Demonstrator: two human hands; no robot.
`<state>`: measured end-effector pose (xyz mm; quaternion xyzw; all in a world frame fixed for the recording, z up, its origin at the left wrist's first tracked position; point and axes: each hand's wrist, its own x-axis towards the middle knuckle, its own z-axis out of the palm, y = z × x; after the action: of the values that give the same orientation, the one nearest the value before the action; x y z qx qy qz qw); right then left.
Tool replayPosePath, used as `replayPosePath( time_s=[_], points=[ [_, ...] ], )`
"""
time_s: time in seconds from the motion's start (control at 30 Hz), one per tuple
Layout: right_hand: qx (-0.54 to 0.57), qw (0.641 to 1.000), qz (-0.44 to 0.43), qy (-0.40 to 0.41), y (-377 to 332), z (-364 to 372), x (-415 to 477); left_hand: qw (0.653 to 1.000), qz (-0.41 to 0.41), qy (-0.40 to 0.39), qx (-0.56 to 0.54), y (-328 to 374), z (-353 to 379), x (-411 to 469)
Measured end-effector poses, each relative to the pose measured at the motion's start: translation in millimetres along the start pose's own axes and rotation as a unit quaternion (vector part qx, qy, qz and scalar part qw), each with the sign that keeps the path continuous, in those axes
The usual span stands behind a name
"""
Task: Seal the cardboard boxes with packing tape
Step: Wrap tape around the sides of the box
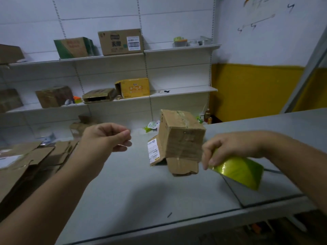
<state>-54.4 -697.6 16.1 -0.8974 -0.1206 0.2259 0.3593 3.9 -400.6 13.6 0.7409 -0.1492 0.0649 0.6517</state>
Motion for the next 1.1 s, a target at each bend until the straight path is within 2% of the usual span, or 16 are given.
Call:
replayPosePath(
  time_s=[0.1,0.2,0.4,0.73,0.9,1.0,1.1],
  points=[
    [0.02,0.999,0.03,-0.033,12,-33,-14,0.999,0.001,0.02,-0.039,-5,26,10],
    [0.022,0.997,0.075,-0.01,25,-59,-18,0.998,-0.006,0.024,-0.05,-12,50,21],
    [0.025,0.992,0.125,-0.018,54,-91,2,1.0,-0.001,0.021,-0.013,-33,85,46],
    [0.09,0.995,0.047,-0.01,92,-98,60,0.998,-0.02,0.007,-0.058,-69,92,71],
    [0.172,0.985,0.033,-0.001,102,-96,92,0.992,-0.057,-0.004,-0.111,-85,93,80],
    [0.143,0.988,0.022,0.053,102,-95,113,0.996,-0.058,-0.004,-0.074,-97,98,83],
    [0.139,0.989,0.016,0.049,101,-98,127,0.998,-0.05,-0.013,-0.044,-105,101,88]
  ],
)
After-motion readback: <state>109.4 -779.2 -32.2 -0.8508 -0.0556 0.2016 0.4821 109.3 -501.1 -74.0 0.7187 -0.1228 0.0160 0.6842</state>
